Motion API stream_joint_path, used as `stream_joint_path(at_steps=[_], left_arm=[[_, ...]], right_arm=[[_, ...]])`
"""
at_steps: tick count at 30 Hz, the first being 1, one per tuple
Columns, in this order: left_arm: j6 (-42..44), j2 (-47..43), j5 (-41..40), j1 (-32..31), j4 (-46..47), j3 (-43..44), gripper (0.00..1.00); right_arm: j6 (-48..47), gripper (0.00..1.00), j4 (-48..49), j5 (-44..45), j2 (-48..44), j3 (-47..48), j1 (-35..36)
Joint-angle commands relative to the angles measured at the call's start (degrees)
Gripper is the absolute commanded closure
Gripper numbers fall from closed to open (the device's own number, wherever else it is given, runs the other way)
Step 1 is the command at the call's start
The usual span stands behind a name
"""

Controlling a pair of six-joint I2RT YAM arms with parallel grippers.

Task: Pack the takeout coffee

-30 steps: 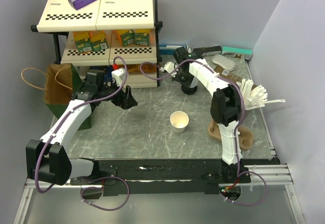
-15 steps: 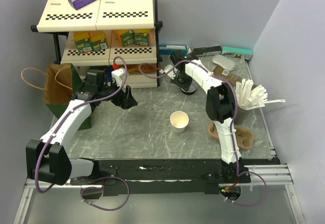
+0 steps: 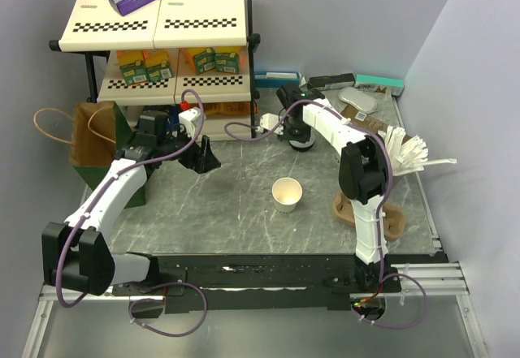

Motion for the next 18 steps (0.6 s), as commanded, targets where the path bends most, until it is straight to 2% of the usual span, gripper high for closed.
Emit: stream_joint_path(at_steps=[1,8,14,18], left_arm=[[0.27,-0.72,0.19,-0.25,1.34,-0.39,0.16],[0.01,-1.07,0.10,-0.25,1.34,-0.74,0.16],[-0.35,-0.55,0.72,-0.25,1.25,-0.04,0.17],[-0.34,-0.46,0.81,-0.25,1.34,-0.12,0.16]], right_arm=[[-3.01,0.79,-4.59,-5.30,1.88,7.62,-0.45],[-2.30,0.79,-4.42,-7.42,3.82,7.72,-0.54],[-0.81,0.79,-7.31,-5.76,7.07,12.12,-0.45],[-1.33,0.79,-7.67,-4.61,7.08,10.98,-0.27]])
